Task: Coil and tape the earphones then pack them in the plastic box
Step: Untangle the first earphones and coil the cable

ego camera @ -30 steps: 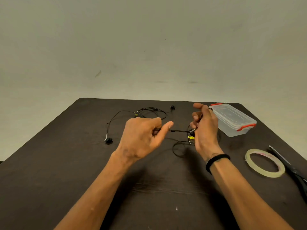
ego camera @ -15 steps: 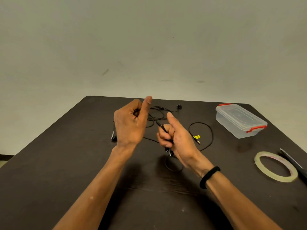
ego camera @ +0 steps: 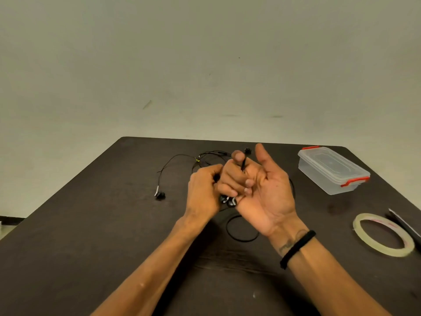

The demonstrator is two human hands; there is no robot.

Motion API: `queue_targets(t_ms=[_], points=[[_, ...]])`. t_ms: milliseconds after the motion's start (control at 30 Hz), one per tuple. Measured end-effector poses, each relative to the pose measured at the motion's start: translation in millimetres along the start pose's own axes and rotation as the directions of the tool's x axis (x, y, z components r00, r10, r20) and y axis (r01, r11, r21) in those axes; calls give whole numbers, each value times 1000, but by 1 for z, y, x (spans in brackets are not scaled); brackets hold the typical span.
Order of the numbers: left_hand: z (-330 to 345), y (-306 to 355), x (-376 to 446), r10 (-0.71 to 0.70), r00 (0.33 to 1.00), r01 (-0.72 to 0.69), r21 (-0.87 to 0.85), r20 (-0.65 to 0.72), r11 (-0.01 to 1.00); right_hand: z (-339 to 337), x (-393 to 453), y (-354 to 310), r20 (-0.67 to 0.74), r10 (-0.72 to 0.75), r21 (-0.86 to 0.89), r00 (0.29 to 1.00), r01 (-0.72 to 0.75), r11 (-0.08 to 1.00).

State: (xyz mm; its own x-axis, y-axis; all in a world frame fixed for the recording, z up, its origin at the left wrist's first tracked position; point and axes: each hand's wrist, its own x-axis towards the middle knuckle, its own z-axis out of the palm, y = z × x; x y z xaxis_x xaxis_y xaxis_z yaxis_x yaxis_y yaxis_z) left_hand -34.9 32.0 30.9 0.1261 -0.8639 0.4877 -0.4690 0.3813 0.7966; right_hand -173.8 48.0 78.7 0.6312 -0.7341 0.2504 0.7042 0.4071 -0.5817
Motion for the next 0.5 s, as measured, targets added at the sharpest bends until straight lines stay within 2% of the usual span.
queue_targets(t_ms=[167, 300, 400, 500], points=[[15, 15, -11, 40, 995, -54, 145, 93, 988, -5, -1, -26, -124, -203, -47, 971, 199, 979], [20, 24, -19, 164, 968, -201, 195, 188, 960, -14, -3, -47, -245, -415, -232, 876, 363, 903], [14, 29, -18, 297, 942, -333, 321, 157, 886, -20, -4, -53, -289, -524, -452, 801, 369, 812], [5, 28, -14, 393, 912, -403, 435, 118, 805, -22, -4, -47, -288, -528, -585, 799, 289, 758]])
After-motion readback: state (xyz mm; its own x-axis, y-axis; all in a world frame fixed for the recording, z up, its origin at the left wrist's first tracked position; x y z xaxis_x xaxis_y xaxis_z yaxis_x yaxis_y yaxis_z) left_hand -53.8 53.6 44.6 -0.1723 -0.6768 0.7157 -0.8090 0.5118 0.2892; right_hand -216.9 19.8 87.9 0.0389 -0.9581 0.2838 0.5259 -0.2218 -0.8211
